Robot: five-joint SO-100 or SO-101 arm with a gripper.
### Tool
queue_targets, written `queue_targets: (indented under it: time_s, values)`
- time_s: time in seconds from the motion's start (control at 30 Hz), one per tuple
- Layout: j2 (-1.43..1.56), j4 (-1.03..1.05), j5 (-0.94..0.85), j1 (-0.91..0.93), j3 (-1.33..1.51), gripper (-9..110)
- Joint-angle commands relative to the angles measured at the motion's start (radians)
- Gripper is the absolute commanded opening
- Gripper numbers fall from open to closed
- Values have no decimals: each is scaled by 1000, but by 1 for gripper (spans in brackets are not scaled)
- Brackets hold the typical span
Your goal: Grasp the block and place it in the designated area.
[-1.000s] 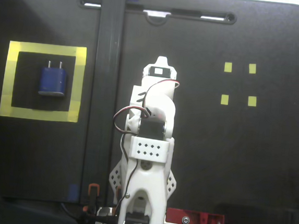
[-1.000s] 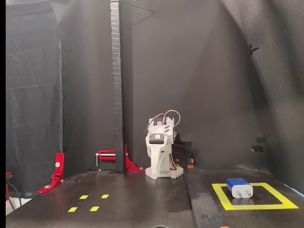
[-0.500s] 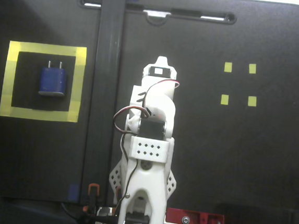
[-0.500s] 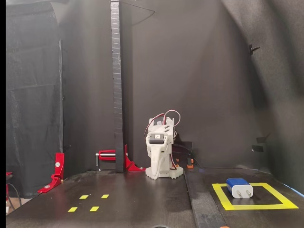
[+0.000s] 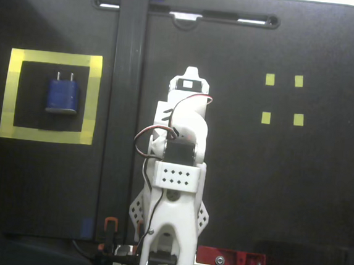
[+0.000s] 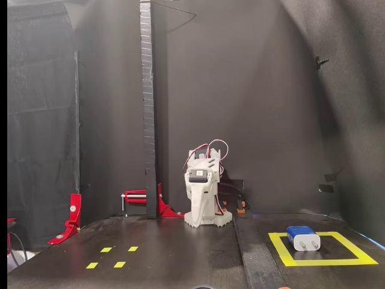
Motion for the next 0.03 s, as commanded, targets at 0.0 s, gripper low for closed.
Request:
queue_targets:
  time_s: [0.0]
  values:
    - [6, 2, 3, 5, 6, 0]
